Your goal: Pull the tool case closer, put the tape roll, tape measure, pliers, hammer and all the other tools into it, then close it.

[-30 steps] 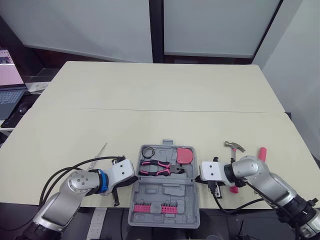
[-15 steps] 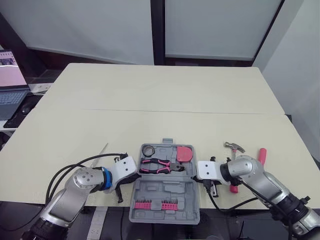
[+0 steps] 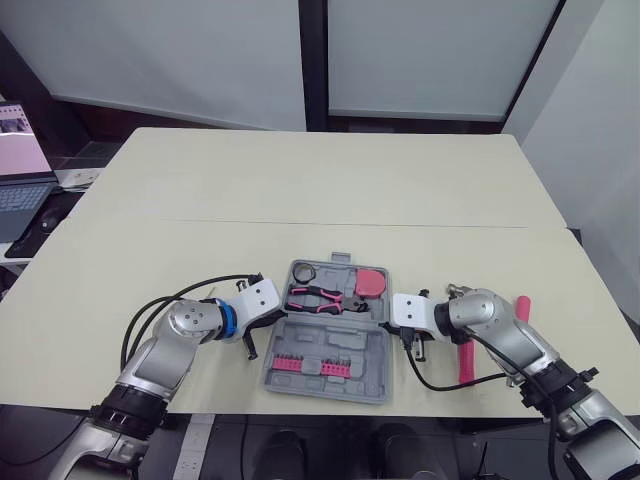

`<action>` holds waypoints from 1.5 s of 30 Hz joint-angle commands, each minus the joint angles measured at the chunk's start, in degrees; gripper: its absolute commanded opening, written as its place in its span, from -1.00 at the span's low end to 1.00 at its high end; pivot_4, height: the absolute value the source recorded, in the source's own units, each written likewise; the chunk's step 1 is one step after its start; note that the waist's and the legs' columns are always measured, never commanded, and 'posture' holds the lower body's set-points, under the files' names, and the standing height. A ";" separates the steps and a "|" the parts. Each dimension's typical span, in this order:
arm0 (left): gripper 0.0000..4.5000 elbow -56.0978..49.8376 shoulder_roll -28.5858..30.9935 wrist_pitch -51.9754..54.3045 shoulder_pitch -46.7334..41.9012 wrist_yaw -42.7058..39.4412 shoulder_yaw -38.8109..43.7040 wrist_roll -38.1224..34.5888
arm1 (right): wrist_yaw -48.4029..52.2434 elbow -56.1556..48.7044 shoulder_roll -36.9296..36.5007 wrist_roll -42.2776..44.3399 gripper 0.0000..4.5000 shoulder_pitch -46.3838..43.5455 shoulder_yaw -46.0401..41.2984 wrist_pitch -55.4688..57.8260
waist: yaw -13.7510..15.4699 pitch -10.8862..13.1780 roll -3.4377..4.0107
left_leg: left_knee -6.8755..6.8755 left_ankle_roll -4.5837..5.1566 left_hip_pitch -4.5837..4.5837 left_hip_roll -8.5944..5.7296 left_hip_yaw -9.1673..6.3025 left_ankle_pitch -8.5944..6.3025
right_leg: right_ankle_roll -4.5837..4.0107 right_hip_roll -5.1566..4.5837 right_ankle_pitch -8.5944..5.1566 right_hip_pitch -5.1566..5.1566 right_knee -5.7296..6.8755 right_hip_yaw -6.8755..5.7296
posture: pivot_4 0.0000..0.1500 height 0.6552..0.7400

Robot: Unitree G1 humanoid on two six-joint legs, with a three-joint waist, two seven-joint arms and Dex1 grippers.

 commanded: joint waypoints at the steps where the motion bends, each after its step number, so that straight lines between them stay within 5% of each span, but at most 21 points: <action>1: -1.00 -0.67 -1.46 -1.99 -0.69 -0.73 -1.43 -0.42 | -1.19 -0.68 1.37 0.19 -0.99 -1.56 -0.68 -1.91 | 0.00 0.00 0.00 | 0.00 0.00 0.00 0.00 -0.01 0.00 | 0.00 0.00 0.00 0.00 0.00 0.00 | 1.00 1.00; 33: -1.00 4.58 -2.30 -3.93 -2.94 -0.51 -1.04 0.89 | -2.81 2.84 3.24 -1.03 -0.99 -3.38 -1.92 -3.43 | -0.05 0.00 0.01 | -0.02 0.00 0.00 0.00 -0.10 0.00 | 0.00 -0.01 0.00 -0.01 -0.01 0.00 | 1.00 1.00; 45: -1.00 2.73 0.95 -6.71 1.01 0.44 4.41 -1.70 | -3.42 0.54 -2.40 1.07 -0.99 1.54 -7.36 -3.58 | -0.03 0.02 0.01 | -0.06 0.00 -0.04 0.06 -0.12 -0.01 | 0.00 -0.04 0.00 -0.05 -0.06 0.03 | 1.00 1.00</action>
